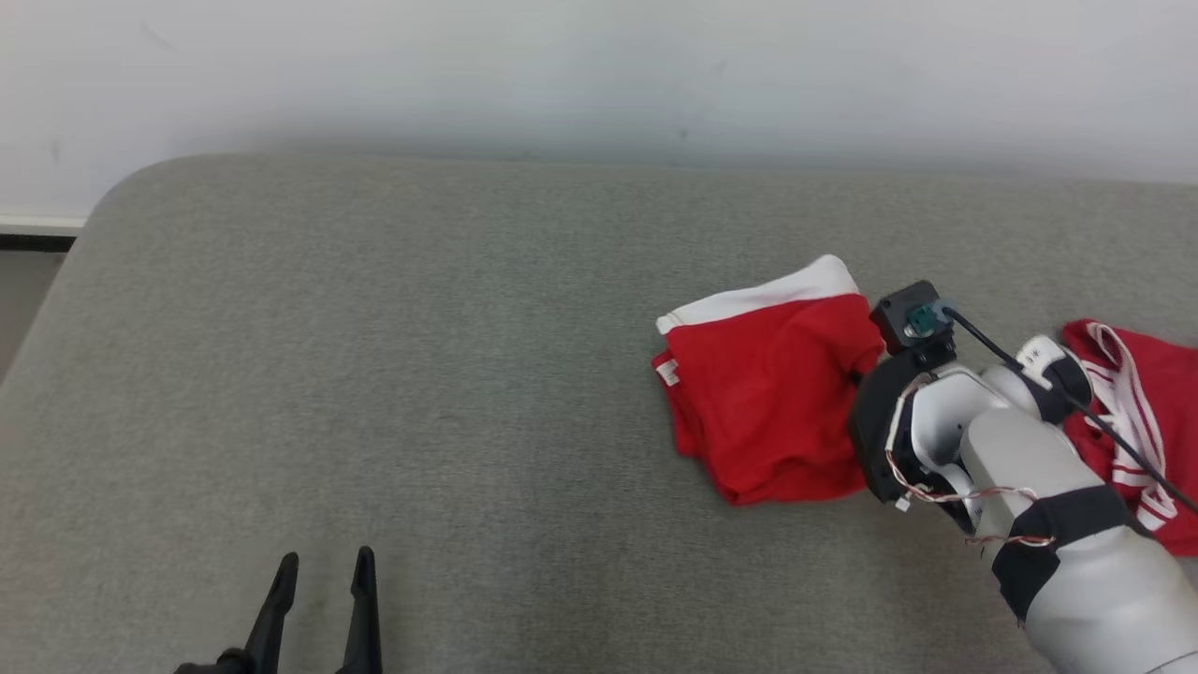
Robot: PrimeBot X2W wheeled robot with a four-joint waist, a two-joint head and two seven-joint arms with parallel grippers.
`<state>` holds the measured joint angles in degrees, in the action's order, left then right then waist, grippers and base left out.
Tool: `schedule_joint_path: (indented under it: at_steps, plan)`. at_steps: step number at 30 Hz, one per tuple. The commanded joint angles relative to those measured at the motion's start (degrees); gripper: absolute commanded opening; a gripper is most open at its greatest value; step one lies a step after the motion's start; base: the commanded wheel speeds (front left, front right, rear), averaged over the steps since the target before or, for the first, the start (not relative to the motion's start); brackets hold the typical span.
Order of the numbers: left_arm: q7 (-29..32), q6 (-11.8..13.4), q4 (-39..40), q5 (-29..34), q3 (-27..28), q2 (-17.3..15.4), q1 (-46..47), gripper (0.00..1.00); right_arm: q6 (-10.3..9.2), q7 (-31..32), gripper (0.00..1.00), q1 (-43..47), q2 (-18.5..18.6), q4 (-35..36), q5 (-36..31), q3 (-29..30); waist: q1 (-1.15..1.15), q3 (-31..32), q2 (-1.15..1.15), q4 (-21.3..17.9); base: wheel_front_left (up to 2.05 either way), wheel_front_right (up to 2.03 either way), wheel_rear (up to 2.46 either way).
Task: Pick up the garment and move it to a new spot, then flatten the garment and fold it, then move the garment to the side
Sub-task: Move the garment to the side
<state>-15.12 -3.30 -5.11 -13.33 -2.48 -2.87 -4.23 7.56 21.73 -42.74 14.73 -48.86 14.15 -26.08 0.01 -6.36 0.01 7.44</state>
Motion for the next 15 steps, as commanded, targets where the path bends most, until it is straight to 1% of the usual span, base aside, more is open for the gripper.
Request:
schedule_joint_path:
  at_steps: [1, 4, 7, 10, 15]
  plan:
    - [0.0, 0.0, 0.3, -0.2, 0.2, 0.0, -0.3, 1.00, -0.17, 0.5, 0.00, -0.9, 1.2, 0.8, 0.7, -1.2, -0.01, 0.2, -0.01, -4.1, 0.00, 0.00, 0.00]
    - [0.0, 0.2, 0.8, -0.6, 1.2, 0.0, -0.3, 1.00, -0.18, 2.8, 0.00, -4.0, 4.2, 4.7, 3.2, -7.2, -0.01, -0.3, -0.01, -7.6, 0.00, 0.00, 0.00]
    - [0.0, 0.3, 1.5, -0.8, 1.6, -0.1, 1.1, 1.00, -0.17, 4.4, 0.00, -6.8, 7.0, 7.8, 6.1, -10.4, -0.01, -1.9, -0.01, -10.8, 0.00, 0.00, 0.00]
    - [0.0, 0.3, 2.2, -0.4, 1.6, -0.1, 3.0, 1.00, -0.17, 4.8, 0.00, -8.5, 9.6, 9.3, 8.0, -11.6, -0.01, -3.9, -0.01, -13.4, 0.00, 0.00, 0.00]
    - [0.0, -0.4, 3.4, 1.1, 0.9, -0.1, 5.9, 1.00, -0.17, 3.8, 0.00, -10.5, 12.9, 10.1, 9.2, -11.0, -0.01, -7.2, -0.01, -16.4, 0.00, 0.00, 0.00]
